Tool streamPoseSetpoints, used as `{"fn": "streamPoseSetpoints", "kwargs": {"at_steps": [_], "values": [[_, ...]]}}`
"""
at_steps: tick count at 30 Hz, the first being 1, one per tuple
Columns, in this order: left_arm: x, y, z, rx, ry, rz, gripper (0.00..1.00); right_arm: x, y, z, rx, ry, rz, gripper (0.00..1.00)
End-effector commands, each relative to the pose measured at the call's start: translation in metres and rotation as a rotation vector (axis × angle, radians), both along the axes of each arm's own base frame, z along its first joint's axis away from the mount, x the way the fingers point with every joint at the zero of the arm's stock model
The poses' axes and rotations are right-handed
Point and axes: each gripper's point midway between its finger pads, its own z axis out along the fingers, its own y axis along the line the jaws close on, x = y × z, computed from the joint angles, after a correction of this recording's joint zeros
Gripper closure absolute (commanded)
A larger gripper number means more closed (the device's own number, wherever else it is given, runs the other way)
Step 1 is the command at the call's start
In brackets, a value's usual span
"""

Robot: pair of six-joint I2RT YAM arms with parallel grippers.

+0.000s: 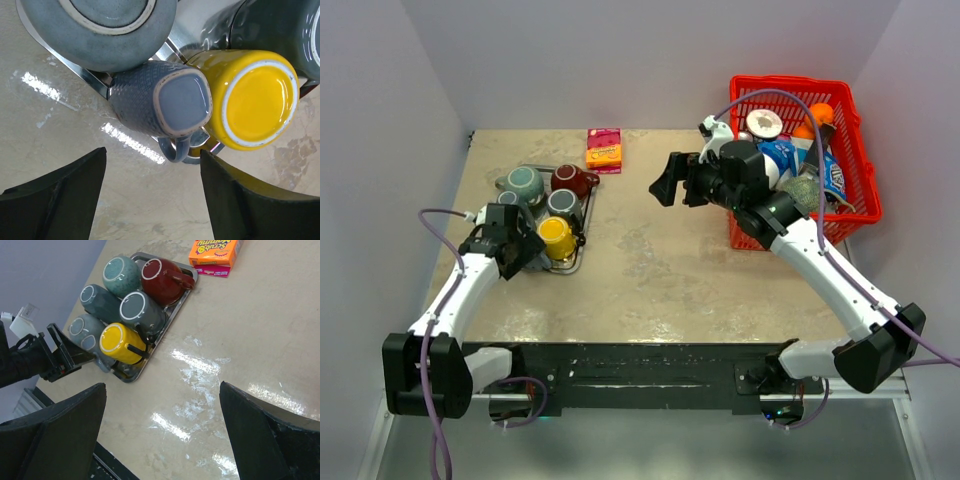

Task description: Turn the mug right side up

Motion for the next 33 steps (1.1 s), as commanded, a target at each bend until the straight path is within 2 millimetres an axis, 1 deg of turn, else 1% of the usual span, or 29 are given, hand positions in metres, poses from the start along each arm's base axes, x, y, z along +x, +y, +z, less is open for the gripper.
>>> {"fn": "streamPoseSetpoints", "kwargs": {"at_steps": [1,6,10,12,14,18,23,30,33], "values": [[0.016,0.004,0.000,0.002,-0.043,0.066,0.24,-0.003,0.003,0.015,0.027,-0.058,0.018,0.01],[0.028,0.003,-0.003,0.017,-0.036,0.059,0.31,-0.001,0.004,0.013,0.023,-0.059,0.021,0.01],[0.030,0.004,-0.004,0.038,-0.030,0.057,0.35,-0.001,0.004,0.012,0.019,-0.059,0.022,0.01],[0.029,0.005,-0.008,0.051,-0.018,0.053,0.36,-0.001,0.003,0.010,0.016,-0.057,0.023,0.01],[0.028,0.006,-0.009,0.059,-0.011,0.056,0.42,-0.001,0.003,0.009,0.014,-0.056,0.020,0.01],[0.026,0.008,-0.008,0.079,-0.006,0.056,0.48,-0.002,0.002,0.008,0.014,-0.057,0.018,0.01],[0.024,0.006,-0.004,0.081,-0.020,0.051,0.48,-0.002,0.001,0.004,0.008,-0.051,0.014,0.01],[0.018,0.004,-0.009,0.081,-0.003,0.042,0.57,-0.002,0.000,0.002,0.005,-0.049,0.008,0.01],[0.017,0.003,-0.009,0.081,-0.001,0.038,0.60,-0.003,-0.001,0.003,0.009,-0.052,0.004,0.01]]}}
